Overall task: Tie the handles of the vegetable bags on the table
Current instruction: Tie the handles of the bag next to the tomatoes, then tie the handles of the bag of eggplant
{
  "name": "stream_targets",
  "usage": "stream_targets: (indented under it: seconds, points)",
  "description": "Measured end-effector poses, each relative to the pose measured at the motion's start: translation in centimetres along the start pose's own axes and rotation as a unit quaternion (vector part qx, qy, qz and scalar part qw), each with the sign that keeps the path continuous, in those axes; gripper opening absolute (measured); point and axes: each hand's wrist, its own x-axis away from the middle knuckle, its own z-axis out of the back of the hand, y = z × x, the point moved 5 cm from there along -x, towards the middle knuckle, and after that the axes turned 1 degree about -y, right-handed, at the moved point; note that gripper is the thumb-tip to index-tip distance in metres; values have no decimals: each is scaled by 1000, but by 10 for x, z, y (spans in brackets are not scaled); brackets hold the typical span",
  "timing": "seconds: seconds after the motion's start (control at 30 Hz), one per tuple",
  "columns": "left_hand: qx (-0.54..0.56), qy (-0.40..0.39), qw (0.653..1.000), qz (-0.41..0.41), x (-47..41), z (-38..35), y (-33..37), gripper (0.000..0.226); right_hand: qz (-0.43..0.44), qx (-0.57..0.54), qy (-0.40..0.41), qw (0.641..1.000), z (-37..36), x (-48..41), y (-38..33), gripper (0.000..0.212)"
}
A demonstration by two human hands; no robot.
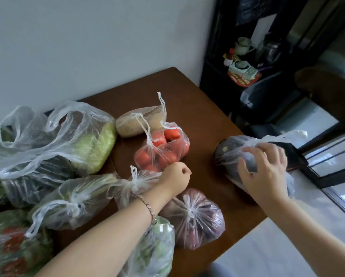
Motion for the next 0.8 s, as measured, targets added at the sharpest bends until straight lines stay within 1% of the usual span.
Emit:
stream_targets:
  seconds: [0.03, 0.1, 0.13, 0.17, 0.2, 0.23, 0.27, 0.3, 0.37, 0.4, 0.53, 0.6, 0.63, 0.7, 0.73, 0.8]
  points:
    - [-5, 2, 1000, -11, -2, 0, 7, 25, -57, 31, -12, 998, -2, -5, 7, 39]
    - [-6, -5, 1000, -22, -7, -4, 20, 23, -157, 87, -103, 978, -12, -10, 25, 69]
    - [-1, -10, 1000, -23, -8, -7, 25, 22, -185, 108, -153, 965, -18, -11, 32, 81]
    - [6, -11, 1000, -27, -9, -8, 28, 20, -194, 124, -192, 954, -25, -11, 36, 88]
    - [9, -12, 999, -31, -8, -8, 30, 20, -197, 131, -225, 945, -33, -11, 41, 89]
    - [9, -13, 999, -35, -8, -10, 33, 21, -198, 127, -255, 938, -40, -11, 45, 86]
    - [6, -13, 999, -32, -9, -12, 37, 22, -191, 112, -277, 935, -47, -14, 52, 76]
    - [5, -16, 999, -30, -10, -14, 39, 24, -184, 95, -285, 936, -55, -17, 57, 61]
    - [7, -24, 999, -26, -16, -17, 43, 32, -164, 58, -274, 946, -63, -30, 64, 22]
    - [11, -26, 999, -30, -22, -18, 45, 38, -153, 26, -270, 950, -65, -37, 68, 10]
    - [16, -18, 998, -55, -48, -31, 66, 70, -132, -99, -294, 941, -65, -60, 84, 12]
    - [-15, -15, 996, -86, -62, -40, 82, 77, -104, -152, -305, 934, -66, -67, 89, 17]
    - [-31, -16, 994, -102, -68, -44, 87, 76, -85, -170, -315, 930, -67, -69, 89, 19]
    - [-30, -9, 993, -113, -79, -52, 100, 65, -13, -188, -356, 916, -72, -81, 90, 22]
    - [-19, -3, 994, -103, -81, -55, 104, 57, 21, -190, -378, 906, -74, -85, 89, 21]
    - [-8, 17, 997, -70, -76, -54, 101, 38, 59, -222, -407, 884, -77, -87, 78, 16]
